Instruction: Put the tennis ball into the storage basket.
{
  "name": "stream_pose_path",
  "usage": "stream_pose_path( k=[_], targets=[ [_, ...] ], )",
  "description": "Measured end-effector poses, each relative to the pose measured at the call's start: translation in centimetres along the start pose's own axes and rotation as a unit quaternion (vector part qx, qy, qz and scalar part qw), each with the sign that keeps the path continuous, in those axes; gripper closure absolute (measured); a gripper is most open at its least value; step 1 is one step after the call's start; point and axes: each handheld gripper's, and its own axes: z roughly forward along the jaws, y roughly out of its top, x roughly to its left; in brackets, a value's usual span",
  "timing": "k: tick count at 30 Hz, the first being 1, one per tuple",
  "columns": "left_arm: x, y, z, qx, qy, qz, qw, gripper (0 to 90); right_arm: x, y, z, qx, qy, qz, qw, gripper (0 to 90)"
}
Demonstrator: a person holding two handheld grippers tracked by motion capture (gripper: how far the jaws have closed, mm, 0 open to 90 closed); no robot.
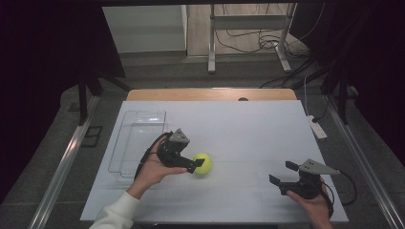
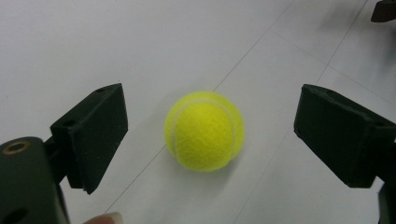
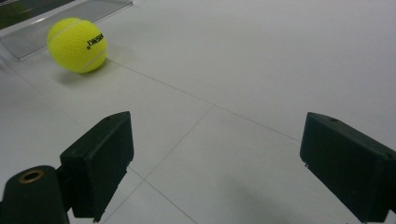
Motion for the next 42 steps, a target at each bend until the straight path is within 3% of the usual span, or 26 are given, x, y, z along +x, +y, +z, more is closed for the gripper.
stream_pose_path(
  k=[15, 42],
  targets=[
    [-0.2, 0.7, 0.9, 0.014, -0.003, 0.008, 0.9999, 10.3, 0.0, 0.0, 0.0, 0.0, 0.001, 0.0, 1.0, 9.7],
    [-0.2, 1.0, 3.7, 0.073, -0.004, 0.012, 0.9973, 7.3, 0.0, -0.1, 0.1, 0.003, 0.002, 0.001, 1.0, 9.7]
  ],
)
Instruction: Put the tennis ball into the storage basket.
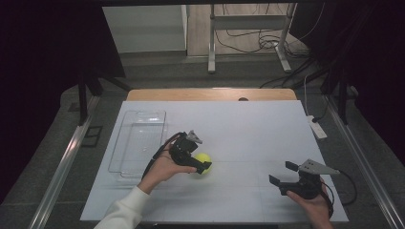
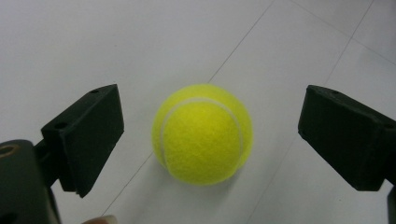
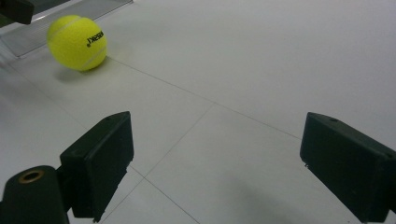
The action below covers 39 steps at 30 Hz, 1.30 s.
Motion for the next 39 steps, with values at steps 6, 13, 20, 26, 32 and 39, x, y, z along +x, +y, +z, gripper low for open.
stream_pose_path(
  k=[6, 13, 20, 26, 32, 39],
  targets=[
    [-0.1, 0.1, 0.6, 0.011, 0.003, 0.002, 0.9999, 6.1, 0.0, 0.0, 0.0, 0.001, -0.001, 0.0, 1.0, 9.7],
    [-0.2, 0.1, 1.2, 0.022, 0.005, 0.004, 0.9997, 4.7, 0.0, 0.0, 0.1, 0.001, -0.001, 0.001, 1.0, 9.7],
    [-0.3, 0.1, 1.9, 0.034, 0.01, 0.007, 0.9993, 3.6, 0.0, -0.1, 0.1, 0.002, -0.001, 0.0, 1.0, 9.7],
    [-0.3, 0.1, 2.4, 0.045, 0.009, 0.008, 0.9989, 3.5, 0.0, -0.1, 0.1, 0.002, -0.001, 0.001, 1.0, 9.7],
    [-0.3, -0.1, 2.8, 0.053, 0.01, 0.008, 0.9985, 3.6, 0.0, -0.1, 0.1, 0.002, 0.0, 0.001, 1.0, 9.7],
    [-0.1, -0.3, 3.6, 0.072, 0.011, 0.012, 0.9973, 4.3, 0.0, -0.1, 0.1, 0.003, -0.001, 0.001, 1.0, 9.7]
  ],
)
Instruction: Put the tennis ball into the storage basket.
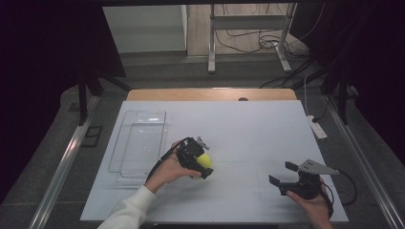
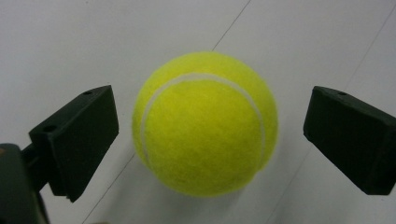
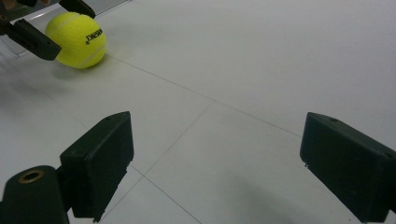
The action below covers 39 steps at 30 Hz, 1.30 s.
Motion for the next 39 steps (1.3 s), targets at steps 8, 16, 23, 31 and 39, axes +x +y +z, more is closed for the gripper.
stream_pose_path(
  k=[8, 16, 23, 31, 39],
  targets=[
    [0.2, -0.1, 0.6, 0.009, 0.003, -0.006, 0.9999, 6.8, 0.0, 0.0, 0.0, 0.0, 0.001, 0.001, 1.0, 9.7],
    [0.2, -0.2, 0.9, 0.013, 0.01, -0.012, 0.9998, 13.5, 0.0, 0.0, 0.0, 0.0, -0.001, -0.001, 1.0, 9.7],
    [0.1, -0.3, 0.6, 0.011, 0.011, -0.006, 0.9999, 24.5, 0.0, 0.0, 0.0, 0.0, -0.001, -0.001, 1.0, 9.7],
    [0.1, -0.3, 0.4, 0.009, 0.02, -0.004, 0.9998, 25.4, 0.0, 0.0, -0.1, -0.001, -0.002, 0.0, 1.0, 9.7],
    [0.0, -0.2, -0.6, -0.013, 0.017, -0.004, 0.9998, 25.6, 0.0, 0.0, 0.0, -0.001, -0.002, 0.0, 1.0, 9.7]
  ],
)
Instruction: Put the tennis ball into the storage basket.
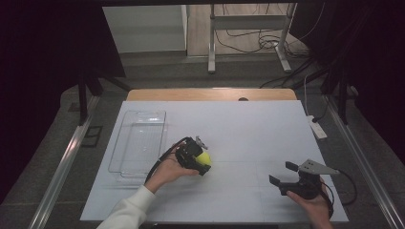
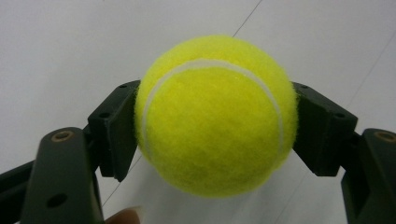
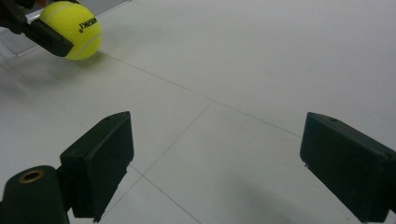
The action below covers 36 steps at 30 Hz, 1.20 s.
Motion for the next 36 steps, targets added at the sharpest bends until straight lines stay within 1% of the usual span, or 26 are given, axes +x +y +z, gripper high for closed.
stream_pose_path(
  k=[5, 7, 8, 11, 14, 15, 19, 22, 26, 36],
  targets=[
    [0.0, 0.0, -0.6, -0.014, -0.004, 0.0, 0.9999, 25.6, 0.0, 0.0, 0.0, -0.001, 0.0, 0.0, 1.0, 9.7],
    [0.1, 0.0, -0.8, -0.014, -0.006, 0.002, 0.9999, 25.6, 0.0, 0.0, 0.0, 0.0, 0.0, 0.0, 1.0, 9.7],
    [0.2, 0.0, -0.9, -0.019, -0.007, -0.002, 0.9998, 25.6, 0.0, 0.0, 0.0, -0.001, 0.001, 0.0, 1.0, 9.7],
    [0.2, 0.0, -1.1, -0.022, -0.006, -0.002, 0.9997, 25.6, 0.0, 0.0, 0.0, -0.002, 0.001, -0.001, 1.0, 9.7],
    [0.3, 0.0, -1.7, -0.033, -0.007, 0.0, 0.9994, 25.6, 0.0, 0.0, 0.0, -0.001, 0.001, -0.001, 1.0, 9.7],
    [0.3, 0.0, -1.7, -0.033, -0.007, 0.0, 0.9994, 25.6, 0.0, 0.0, 0.0, -0.001, 0.001, -0.001, 1.0, 9.7],
    [0.4, -0.1, -2.5, -0.05, -0.01, -0.002, 0.9987, 25.6, 0.0, 0.0, 0.0, -0.001, 0.001, -0.001, 1.0, 9.7],
    [0.5, -0.1, -2.9, -0.056, -0.011, -0.002, 0.9984, 25.6, 0.0, 0.0, 0.0, -0.001, 0.0, -0.001, 1.0, 9.7],
    [0.5, -0.1, -3.6, -0.073, -0.008, -0.001, 0.9973, 25.6, 0.0, 0.0, 0.0, -0.001, -0.001, -0.001, 1.0, 9.7],
    [0.6, -0.1, -4.7, -0.094, -0.005, -0.002, 0.9955, 25.6, 0.1, 0.0, 0.0, -0.001, 0.0, -0.002, 1.0, 9.7]
  ],
)
